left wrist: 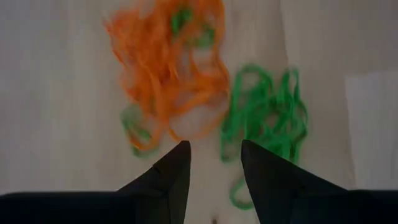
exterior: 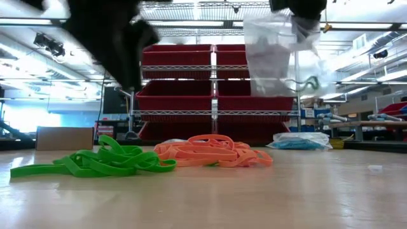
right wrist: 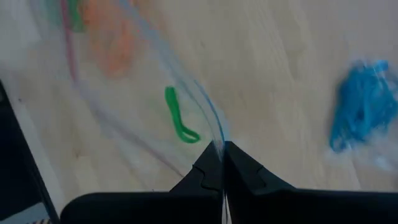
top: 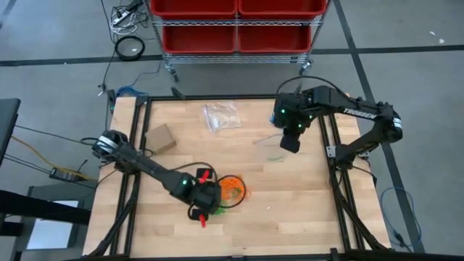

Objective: Sort rubber bands
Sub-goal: Put the green rubber band into the left transparent zip bag

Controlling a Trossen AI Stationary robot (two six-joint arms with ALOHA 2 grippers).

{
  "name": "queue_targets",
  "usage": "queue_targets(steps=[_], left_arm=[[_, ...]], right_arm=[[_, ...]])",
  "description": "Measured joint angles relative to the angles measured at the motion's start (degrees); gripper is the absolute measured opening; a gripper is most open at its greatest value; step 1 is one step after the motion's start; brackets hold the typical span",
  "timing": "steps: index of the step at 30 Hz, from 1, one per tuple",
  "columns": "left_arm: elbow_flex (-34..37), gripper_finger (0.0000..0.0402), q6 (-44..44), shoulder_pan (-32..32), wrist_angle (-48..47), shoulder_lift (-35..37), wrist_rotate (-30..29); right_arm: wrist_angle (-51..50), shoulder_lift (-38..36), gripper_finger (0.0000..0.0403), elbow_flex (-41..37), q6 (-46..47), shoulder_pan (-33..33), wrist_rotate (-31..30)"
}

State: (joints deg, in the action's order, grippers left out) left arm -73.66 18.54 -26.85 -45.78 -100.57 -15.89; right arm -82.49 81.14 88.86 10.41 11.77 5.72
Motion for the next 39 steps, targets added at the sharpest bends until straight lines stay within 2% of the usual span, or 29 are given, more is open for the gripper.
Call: queue_targets(steps=[4,8,18,27,30,34,39], left_arm=[[6.03,0.0153,4.43,-2.13,4.96,-0.02,-0.09],[8.86,0.0153,7.3,-4.53,7.95,-0.02,-0.54],[12.82,0.0153,10.64,-7.11,9.6,0.0,-0.3],[19.67,0.0151,11.83,-6.75,17.44,0.39,0.78],[20.17,0.0125,11.56,-6.63,18.42,0.39,0.94],[18.98,0.0027,8.17,-6.63,17.81,0.13,1.41],[14.04,0.0005,5.86,-6.43,9.81,0.73,-2.11]], right_arm=[[-5.8,0.0,0.0,0.0,-1.14,4.4,-0.09],[-7.54,-0.02,0.0,0.0,-1.62,6.84,-0.13],[-7.14,0.35,0.0,0.04,-3.06,7.64,1.16],[-6.07,0.37,0.0,0.04,-3.01,7.19,0.3],[-5.86,0.37,0.0,0.04,-3.03,7.15,0.32],[-5.21,0.37,0.0,0.02,-3.08,7.17,0.29],[-4.95,0.37,0.0,0.02,-3.45,7.17,-0.31]])
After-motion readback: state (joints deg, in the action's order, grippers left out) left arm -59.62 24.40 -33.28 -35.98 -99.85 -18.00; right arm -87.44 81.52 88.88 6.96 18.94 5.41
